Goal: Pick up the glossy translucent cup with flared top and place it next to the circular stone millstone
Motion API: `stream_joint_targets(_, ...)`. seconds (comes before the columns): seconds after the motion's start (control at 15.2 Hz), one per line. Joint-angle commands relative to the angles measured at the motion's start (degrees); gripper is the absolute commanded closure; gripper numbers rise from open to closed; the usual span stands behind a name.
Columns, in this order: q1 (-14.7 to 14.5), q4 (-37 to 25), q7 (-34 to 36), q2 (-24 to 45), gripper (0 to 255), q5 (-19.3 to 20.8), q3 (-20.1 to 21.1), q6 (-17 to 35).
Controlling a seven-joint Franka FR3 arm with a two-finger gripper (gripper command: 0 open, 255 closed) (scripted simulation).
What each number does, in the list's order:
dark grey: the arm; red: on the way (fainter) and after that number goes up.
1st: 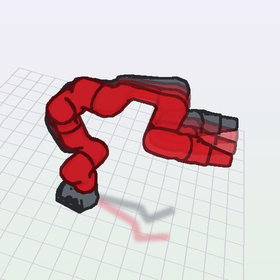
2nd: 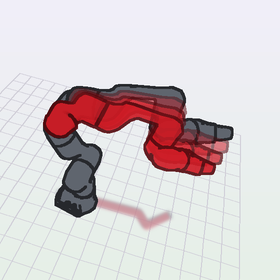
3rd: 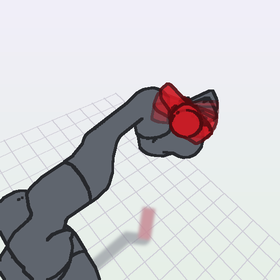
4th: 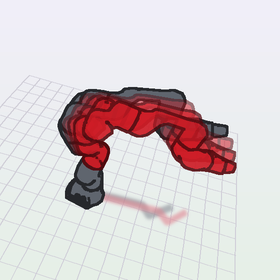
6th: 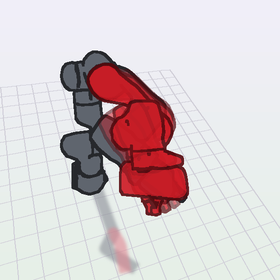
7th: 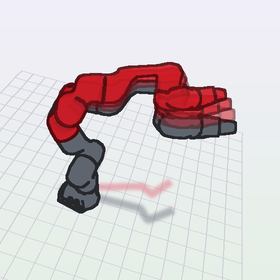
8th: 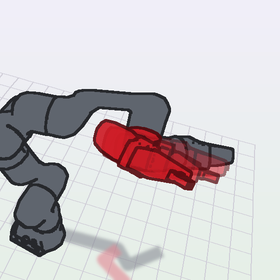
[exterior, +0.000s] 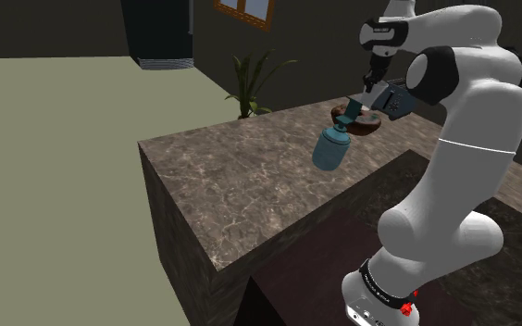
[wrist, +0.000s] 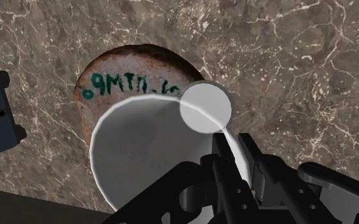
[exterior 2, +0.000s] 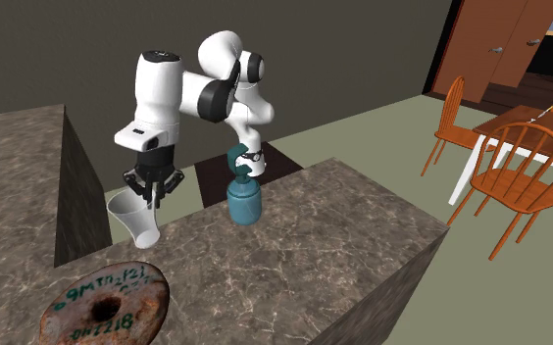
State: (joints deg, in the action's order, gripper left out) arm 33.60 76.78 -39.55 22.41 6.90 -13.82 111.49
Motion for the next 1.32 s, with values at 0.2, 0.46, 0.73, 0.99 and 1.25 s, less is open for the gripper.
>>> stream_joint_targets(0.2, -0.17, 4.03, 0.68, -0.18, 255, 0.28, 0.0, 3.85)
stream_joint_targets(0.46, -0.25, 6.86, 1.2, -0.02, 255, 0.46, 0.0, 6.8)
stream_joint_targets(0.73, -0.29, 9.38, 1.69, 0.36, 255, 0.6, 0.01, 9.65)
stream_joint_targets(0.99, -0.31, 11.61, 2.17, 0.94, 255, 0.71, 0.02, 12.42)
stream_joint_targets(1.25, -0.29, 13.57, 2.62, 1.72, 255, 0.79, 0.04, 15.11)
